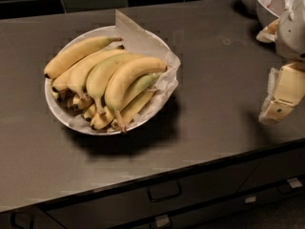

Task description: Pick banana from white bowl

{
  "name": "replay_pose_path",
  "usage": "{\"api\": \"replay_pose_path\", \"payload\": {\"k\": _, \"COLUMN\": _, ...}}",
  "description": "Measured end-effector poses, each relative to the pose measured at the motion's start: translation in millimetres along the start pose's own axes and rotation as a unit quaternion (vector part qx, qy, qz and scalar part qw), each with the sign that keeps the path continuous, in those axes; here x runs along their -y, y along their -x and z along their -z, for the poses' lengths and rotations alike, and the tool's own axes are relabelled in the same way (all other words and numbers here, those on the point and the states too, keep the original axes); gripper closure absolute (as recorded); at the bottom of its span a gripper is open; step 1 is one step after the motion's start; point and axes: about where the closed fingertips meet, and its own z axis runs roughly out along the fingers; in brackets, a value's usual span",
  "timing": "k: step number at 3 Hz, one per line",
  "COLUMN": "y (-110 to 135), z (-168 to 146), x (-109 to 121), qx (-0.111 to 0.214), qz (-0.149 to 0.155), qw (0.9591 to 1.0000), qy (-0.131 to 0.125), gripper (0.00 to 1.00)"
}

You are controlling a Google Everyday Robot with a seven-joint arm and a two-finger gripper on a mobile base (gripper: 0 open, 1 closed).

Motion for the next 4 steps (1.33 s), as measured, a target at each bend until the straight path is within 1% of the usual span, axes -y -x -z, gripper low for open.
{"api": "replay_pose_path", "payload": {"k": 1, "y": 0.1, "z": 0.0, "x": 0.0, "qx": 0.0, "qz": 0.0, "qw": 1.0, "qy": 0.0, "gripper": 0.0}}
{"api": "replay_pose_path", "payload": {"k": 2, "y": 25.1, "z": 0.2, "x": 9.7, "qx": -0.001, "qz": 0.031, "qw": 0.9995, "qy": -0.002, "gripper": 0.0}}
{"api": "replay_pose_path", "payload": {"k": 3, "y": 69.1, "z": 4.2, "x": 22.1, "qx": 0.009, "qz": 0.083, "qw": 0.9965, "qy": -0.006, "gripper": 0.0}}
{"api": "replay_pose_path", "payload": {"k": 4, "y": 116.7, "z": 8.0, "x": 25.6, "qx": 0.024, "qz": 0.14, "qw": 0.9899, "qy": -0.01, "gripper": 0.0}}
